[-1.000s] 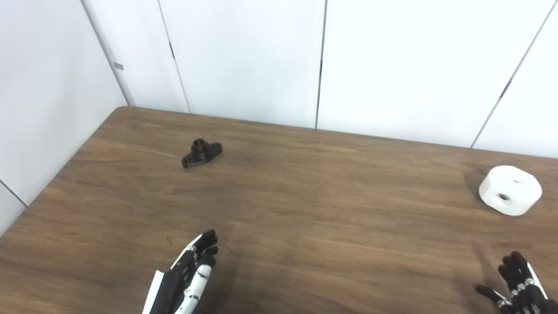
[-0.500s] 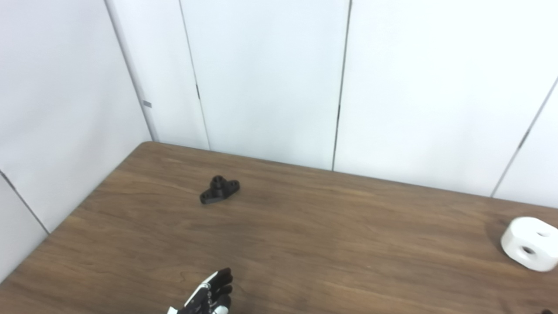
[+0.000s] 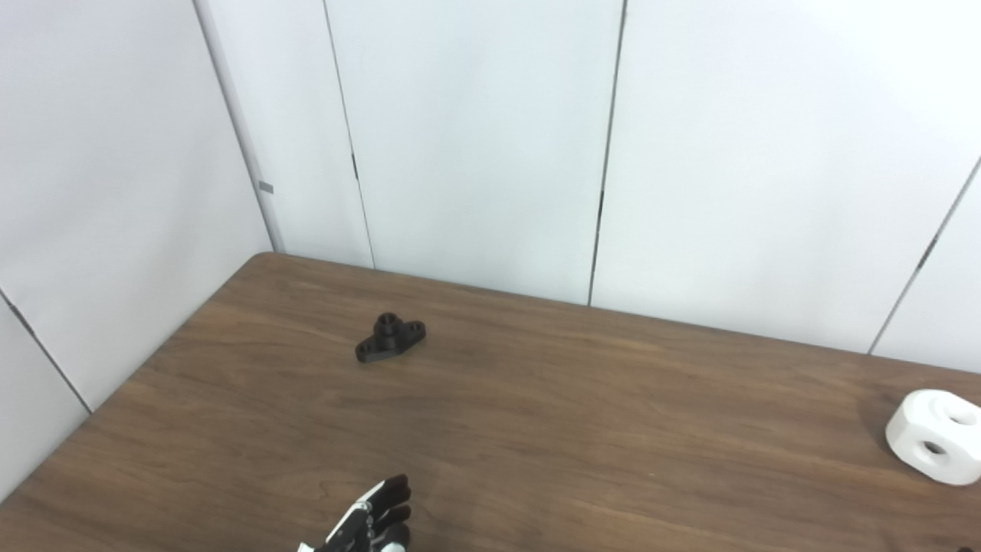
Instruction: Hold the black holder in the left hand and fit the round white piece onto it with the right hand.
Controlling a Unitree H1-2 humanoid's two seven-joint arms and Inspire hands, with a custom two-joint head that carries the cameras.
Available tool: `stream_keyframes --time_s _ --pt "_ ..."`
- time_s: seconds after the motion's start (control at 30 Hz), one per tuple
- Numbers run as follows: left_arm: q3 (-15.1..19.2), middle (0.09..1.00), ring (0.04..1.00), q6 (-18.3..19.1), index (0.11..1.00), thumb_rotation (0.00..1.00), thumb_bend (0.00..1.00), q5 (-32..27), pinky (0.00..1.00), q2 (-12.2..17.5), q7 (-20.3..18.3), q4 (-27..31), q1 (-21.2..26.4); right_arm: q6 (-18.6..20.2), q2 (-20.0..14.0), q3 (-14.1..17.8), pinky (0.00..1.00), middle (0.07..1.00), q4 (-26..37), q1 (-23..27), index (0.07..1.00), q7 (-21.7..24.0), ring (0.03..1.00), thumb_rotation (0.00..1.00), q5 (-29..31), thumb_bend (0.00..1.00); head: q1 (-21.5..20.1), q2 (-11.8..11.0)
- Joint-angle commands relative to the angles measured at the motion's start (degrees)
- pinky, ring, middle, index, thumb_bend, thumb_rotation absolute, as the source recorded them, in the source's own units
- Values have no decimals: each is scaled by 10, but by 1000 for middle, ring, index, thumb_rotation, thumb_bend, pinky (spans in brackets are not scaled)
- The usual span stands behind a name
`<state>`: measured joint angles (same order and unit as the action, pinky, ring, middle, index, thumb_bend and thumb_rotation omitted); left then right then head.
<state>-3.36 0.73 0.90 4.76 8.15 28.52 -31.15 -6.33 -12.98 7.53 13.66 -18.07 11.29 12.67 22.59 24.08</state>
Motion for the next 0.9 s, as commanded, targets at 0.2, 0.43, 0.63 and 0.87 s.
stream_keyframes --time_s 0.2,0.43,0.63,0.87 --pt "-4 878 877 47 858 213 428 33 776 -20 -6 42 28 11 -9 7 1000 1000 0 -4 1000 -4 1000 1000 -3 613 -2 2" --pt "31 827 803 134 821 109 605 109 733 33 -24 111 82 13 -9 5 1000 1000 -1 -5 1000 -4 1000 1000 -5 607 -6 3" --pt "60 846 828 211 827 204 723 190 747 65 -53 128 151 11 -8 4 999 1000 -1 -7 1000 -4 1000 1000 -10 600 -7 5" --pt "65 937 930 249 911 326 712 289 862 94 -88 117 205 15 -4 5 981 998 8 -9 995 -11 1000 1000 -12 583 -13 3"
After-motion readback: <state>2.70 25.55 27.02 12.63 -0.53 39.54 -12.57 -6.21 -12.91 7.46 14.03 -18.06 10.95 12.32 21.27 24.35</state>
